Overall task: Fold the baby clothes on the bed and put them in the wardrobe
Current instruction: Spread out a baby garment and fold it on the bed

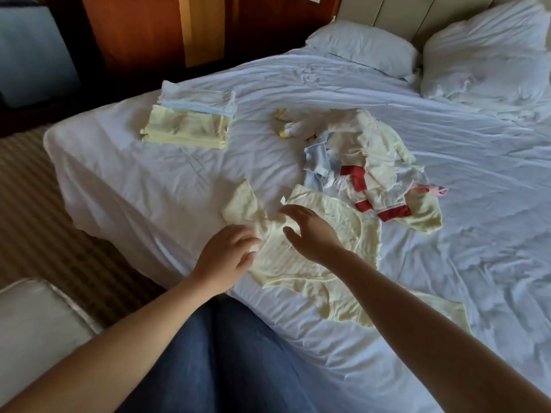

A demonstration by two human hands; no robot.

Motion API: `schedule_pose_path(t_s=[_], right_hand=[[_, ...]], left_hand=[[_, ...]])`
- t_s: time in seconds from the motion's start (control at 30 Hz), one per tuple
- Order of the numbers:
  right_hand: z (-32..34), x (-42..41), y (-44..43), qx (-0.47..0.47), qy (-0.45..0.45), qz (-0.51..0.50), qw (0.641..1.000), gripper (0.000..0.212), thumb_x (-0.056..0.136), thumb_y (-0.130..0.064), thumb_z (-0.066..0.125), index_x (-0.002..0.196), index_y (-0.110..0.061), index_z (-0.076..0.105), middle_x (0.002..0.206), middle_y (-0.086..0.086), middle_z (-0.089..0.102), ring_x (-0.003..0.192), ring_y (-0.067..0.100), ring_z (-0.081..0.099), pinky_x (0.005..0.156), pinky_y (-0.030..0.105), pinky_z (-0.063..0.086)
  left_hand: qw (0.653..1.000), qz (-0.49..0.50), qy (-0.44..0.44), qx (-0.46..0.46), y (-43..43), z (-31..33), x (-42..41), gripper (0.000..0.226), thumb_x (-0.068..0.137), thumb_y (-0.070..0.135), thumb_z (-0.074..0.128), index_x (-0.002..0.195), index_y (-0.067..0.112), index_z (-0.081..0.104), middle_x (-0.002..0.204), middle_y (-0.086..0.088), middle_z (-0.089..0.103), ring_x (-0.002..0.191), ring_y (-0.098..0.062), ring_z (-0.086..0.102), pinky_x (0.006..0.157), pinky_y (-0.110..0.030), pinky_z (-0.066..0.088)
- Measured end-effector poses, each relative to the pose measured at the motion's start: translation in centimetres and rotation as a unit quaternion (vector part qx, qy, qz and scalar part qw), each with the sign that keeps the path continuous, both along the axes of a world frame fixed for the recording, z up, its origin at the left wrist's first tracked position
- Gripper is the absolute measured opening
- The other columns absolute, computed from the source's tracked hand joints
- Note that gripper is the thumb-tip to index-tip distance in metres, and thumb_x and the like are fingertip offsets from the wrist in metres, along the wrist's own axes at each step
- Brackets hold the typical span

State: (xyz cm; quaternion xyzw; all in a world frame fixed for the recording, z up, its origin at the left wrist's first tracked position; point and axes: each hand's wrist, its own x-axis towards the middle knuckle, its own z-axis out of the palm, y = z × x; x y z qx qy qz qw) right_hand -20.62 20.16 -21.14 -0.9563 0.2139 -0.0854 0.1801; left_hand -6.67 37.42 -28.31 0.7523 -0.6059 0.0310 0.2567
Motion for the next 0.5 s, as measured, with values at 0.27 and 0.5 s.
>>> schedule_pose_path(t_s=[0.27,0.5], right_hand=[[1.0,11.6,0.8,-0.088,0.059,0.127,0.986,0.043,0.097,-0.020,0.050,0.139,-0.030,0.050,0.145,-0.009,0.048,0.136,0.011,0.038,0.109,0.032,0.036],[-2.1,15.8,-0.1,-0.126,0.168,0.242,0.947,0.061,0.082,0.002,0.053,0.129,-0.036,0.058,0.144,-0.008,0.046,0.134,0.016,0.042,0.104,0.036,0.040]], left_hand=[[0.995,-0.054,0.037,-0.073,0.4,-3.2,1.7,0.028,0.090,0.023,0.062,0.117,0.021,0.069,0.125,0.005,0.060,0.117,-0.019,0.053,0.099,-0.034,0.043],[0.992,-0.059,0.042,-0.106,0.3,-4.3,2.0,0.028,0.091,0.027,0.065,0.118,0.020,0.069,0.126,0.003,0.060,0.121,-0.020,0.054,0.103,-0.038,0.041]])
